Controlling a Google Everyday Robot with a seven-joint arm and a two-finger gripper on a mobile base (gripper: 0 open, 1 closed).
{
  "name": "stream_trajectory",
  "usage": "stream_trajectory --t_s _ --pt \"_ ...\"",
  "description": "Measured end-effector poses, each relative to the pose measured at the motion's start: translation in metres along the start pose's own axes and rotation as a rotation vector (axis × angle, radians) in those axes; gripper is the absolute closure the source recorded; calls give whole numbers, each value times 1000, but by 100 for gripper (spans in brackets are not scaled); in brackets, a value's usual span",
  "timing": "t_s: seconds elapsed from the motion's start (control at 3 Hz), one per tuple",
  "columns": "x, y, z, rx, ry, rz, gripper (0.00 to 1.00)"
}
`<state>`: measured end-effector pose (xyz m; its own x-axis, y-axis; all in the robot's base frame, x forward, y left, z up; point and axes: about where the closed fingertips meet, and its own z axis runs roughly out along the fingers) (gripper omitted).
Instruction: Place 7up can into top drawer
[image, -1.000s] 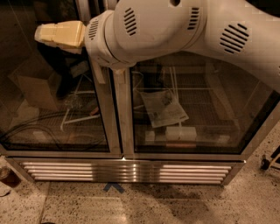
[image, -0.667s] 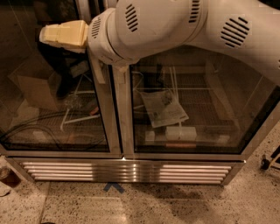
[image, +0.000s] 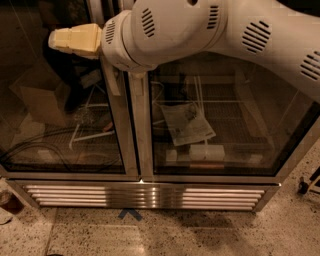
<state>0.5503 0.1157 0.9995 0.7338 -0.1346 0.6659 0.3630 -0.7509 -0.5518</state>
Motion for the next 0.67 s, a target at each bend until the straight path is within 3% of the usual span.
stream_trajectory --t_s 0.33,0.67 --pt "-4 -8 1 29 -17 43 0" --pt "-4 -8 1 29 -17 43 0"
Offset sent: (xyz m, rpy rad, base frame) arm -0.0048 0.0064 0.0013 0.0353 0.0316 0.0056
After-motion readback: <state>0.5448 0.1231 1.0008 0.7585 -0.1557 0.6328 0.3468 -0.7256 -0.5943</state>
